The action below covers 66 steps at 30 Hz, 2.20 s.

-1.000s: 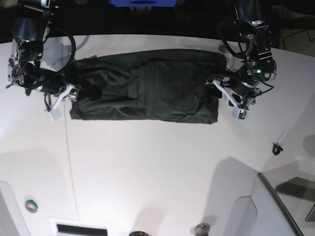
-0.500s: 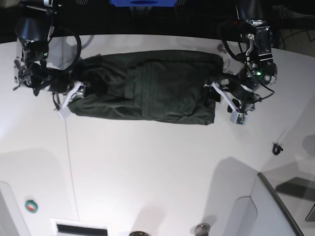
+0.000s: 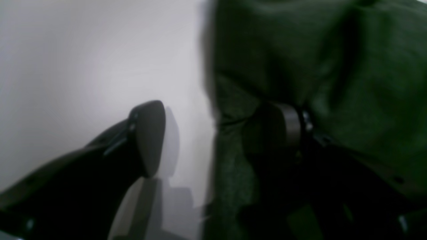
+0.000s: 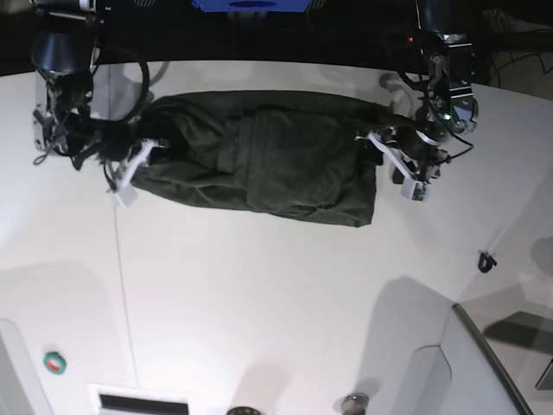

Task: Layout the t-shirt on the table in an organized manner, then fold the t-shirt properly
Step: 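Grasp both short ends of the folded shirt with both grippers, then lift the end with the right gripper and fold it toward the left gripper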

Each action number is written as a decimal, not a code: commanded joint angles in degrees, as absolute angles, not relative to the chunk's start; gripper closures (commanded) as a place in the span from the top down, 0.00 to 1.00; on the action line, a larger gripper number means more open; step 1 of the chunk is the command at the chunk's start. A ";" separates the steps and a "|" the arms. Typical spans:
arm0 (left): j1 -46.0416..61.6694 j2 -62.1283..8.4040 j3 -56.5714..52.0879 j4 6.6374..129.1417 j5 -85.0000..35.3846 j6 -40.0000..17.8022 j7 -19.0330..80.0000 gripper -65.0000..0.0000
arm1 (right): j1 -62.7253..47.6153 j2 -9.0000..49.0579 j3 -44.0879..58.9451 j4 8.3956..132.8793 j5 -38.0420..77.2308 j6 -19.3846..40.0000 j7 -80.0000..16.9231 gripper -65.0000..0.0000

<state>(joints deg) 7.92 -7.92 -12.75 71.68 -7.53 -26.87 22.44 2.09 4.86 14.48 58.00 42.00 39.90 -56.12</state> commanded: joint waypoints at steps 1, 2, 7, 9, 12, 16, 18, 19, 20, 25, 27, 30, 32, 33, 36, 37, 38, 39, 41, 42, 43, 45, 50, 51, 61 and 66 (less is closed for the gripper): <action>8.13 -7.96 -12.00 71.87 -7.16 -27.30 25.01 0.67 | 3.12 5.23 13.49 60.53 43.65 40.00 -55.43 0.01; 8.04 -7.96 -11.56 71.96 -7.16 -27.30 25.01 0.67 | 3.03 5.14 12.44 62.11 43.65 40.00 -55.60 0.01; 7.96 -7.87 -11.03 72.13 -7.16 -27.30 25.01 0.67 | 2.15 5.05 7.78 70.46 43.91 36.44 -55.87 0.01; 7.96 -7.87 -11.12 72.13 -7.16 -27.30 25.01 0.67 | 1.63 5.05 5.58 74.15 44.00 31.16 -55.87 0.01; 8.04 -7.87 -11.21 72.22 -7.16 -27.30 25.01 0.67 | 0.48 5.05 1.63 78.99 44.00 26.68 -55.87 0.01; 7.96 -7.78 -11.21 72.22 -7.43 -27.30 25.01 0.67 | 0.31 3.65 -2.95 84.00 44.09 21.76 -57.89 0.01; 7.96 -7.78 -11.21 72.66 -7.60 -27.30 25.01 0.67 | 0.31 1.98 -4.00 85.85 44.09 20.09 -60.09 0.01; 7.96 -7.78 -11.12 73.19 -7.60 -27.30 25.01 0.67 | 0.31 1.36 -4.62 86.81 44.09 19.47 -61.05 0.01; 8.04 -7.69 -11.12 73.80 -7.60 -27.30 25.01 0.67 | 0.40 0.75 -5.49 87.52 44.09 18.95 -61.93 0.01; 8.40 -6.64 -11.12 76.97 -7.25 -27.30 25.10 0.67 | 1.36 -2.51 -10.33 88.22 43.65 14.99 -63.34 0.01; 8.40 -6.20 -11.12 77.05 -7.60 -27.30 25.10 0.67 | 1.63 -3.56 -12.62 87.08 43.65 12.79 -62.55 0.01; 8.40 -5.41 -11.03 76.97 -7.16 -27.30 25.19 0.67 | 3.30 -3.91 -16.57 83.82 43.74 11.65 -60.53 0.01; 8.40 -5.41 -11.03 76.97 -7.16 -27.30 25.19 0.67 | 4.53 -4.00 -18.77 81.36 43.74 11.65 -59.21 0.01; 8.40 -5.41 -11.03 76.97 -7.16 -27.30 25.19 0.67 | 4.79 -4.00 -19.56 79.87 43.82 11.65 -58.42 0.01; 8.48 -5.41 -11.03 76.88 -7.16 -27.30 25.19 0.67 | 5.49 -4.00 -20.53 76.97 43.82 11.65 -55.43 0.01; 8.48 -5.41 -11.03 76.88 -7.16 -27.30 25.19 0.67 | 5.85 -4.00 -20.62 76.26 43.82 11.65 -54.81 0.01; 8.57 -5.41 -11.03 76.70 -7.16 -27.30 25.19 0.67 | 5.93 -4.00 -20.62 75.65 43.82 11.65 -54.29 0.01; 8.84 -5.41 -11.03 76.62 -7.16 -27.30 25.19 0.67 | 6.29 -4.18 -20.62 75.30 43.74 11.65 -53.93 0.01; 9.10 -5.41 -11.03 76.70 -7.16 -27.30 25.19 0.67 | 7.16 -4.97 -20.70 74.68 43.65 11.65 -53.93 0.01; 9.19 -5.41 -11.03 76.79 -7.16 -27.30 25.19 0.67 | 7.25 -5.23 -20.70 74.51 43.65 11.65 -53.93 0.01; 9.27 -5.41 -11.03 76.88 -7.16 -27.30 25.19 0.67 | 7.43 -5.32 -20.70 74.51 43.65 11.65 -53.85 0.01; 9.27 -5.41 -11.03 76.88 -7.16 -27.30 25.19 0.67 | 7.60 -6.29 -20.79 74.51 43.56 11.65 -53.85 0.01; 9.27 -5.32 -11.03 76.88 -7.43 -27.30 25.19 0.67 | 7.60 -6.73 -20.79 73.63 43.47 11.65 -53.67 0.01; 9.27 -5.32 -11.03 76.88 -7.52 -27.30 25.19 0.67 | 7.78 -6.73 -20.79 72.48 43.47 11.65 -53.67 0.01; 9.27 -5.41 -8.04 76.88 -7.25 -27.30 25.19 0.67 | 8.92 -6.46 -25.54 68.26 43.74 12.09 -46.20 0.01; 9.27 -5.49 -8.48 76.97 -7.25 -27.30 25.19 0.67 | 8.92 -6.46 -26.77 68.18 43.74 11.65 -45.76 0.02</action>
<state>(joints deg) 9.54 -5.26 -8.43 76.14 -6.87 -27.03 25.26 7.88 -5.85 -26.74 67.35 42.41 11.49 -46.48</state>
